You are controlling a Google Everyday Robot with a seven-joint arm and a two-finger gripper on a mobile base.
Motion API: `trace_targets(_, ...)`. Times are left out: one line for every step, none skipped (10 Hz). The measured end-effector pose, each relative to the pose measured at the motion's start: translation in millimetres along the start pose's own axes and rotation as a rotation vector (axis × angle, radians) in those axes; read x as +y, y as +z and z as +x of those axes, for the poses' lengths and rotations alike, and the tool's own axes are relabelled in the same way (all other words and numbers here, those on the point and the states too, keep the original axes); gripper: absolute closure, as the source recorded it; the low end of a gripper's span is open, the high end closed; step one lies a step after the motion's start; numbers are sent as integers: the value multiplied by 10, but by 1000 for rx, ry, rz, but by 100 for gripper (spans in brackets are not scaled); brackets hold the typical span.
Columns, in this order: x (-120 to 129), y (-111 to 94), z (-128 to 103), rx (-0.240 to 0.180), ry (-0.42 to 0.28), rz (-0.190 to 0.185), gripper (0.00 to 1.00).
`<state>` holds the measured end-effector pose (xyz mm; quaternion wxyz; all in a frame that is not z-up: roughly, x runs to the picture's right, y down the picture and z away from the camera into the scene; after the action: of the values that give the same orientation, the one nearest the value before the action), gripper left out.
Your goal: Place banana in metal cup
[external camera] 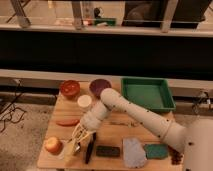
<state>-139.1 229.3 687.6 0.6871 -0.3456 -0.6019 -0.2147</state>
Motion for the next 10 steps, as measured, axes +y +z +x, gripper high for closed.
trace_targets(0,2,0,0,0,0,65)
trace_targets(-2,5,-2,0,-1,-1,53)
trace_targets(-3,5,-2,0,-1,-1,45)
trace_targets(-2,5,-1,0,-1,-1,35)
trace_targets(-2,5,-2,0,-1,-1,25)
trace_targets(-3,5,-2,0,-1,-1,20)
trace_targets(-2,5,-2,0,-1,-1,20)
trace_targets(-2,5,-2,0,-1,-1,20)
trace_targets(-3,6,-2,-1,-1,-1,20)
trace_targets(-3,6,-2,-1,-1,-1,20)
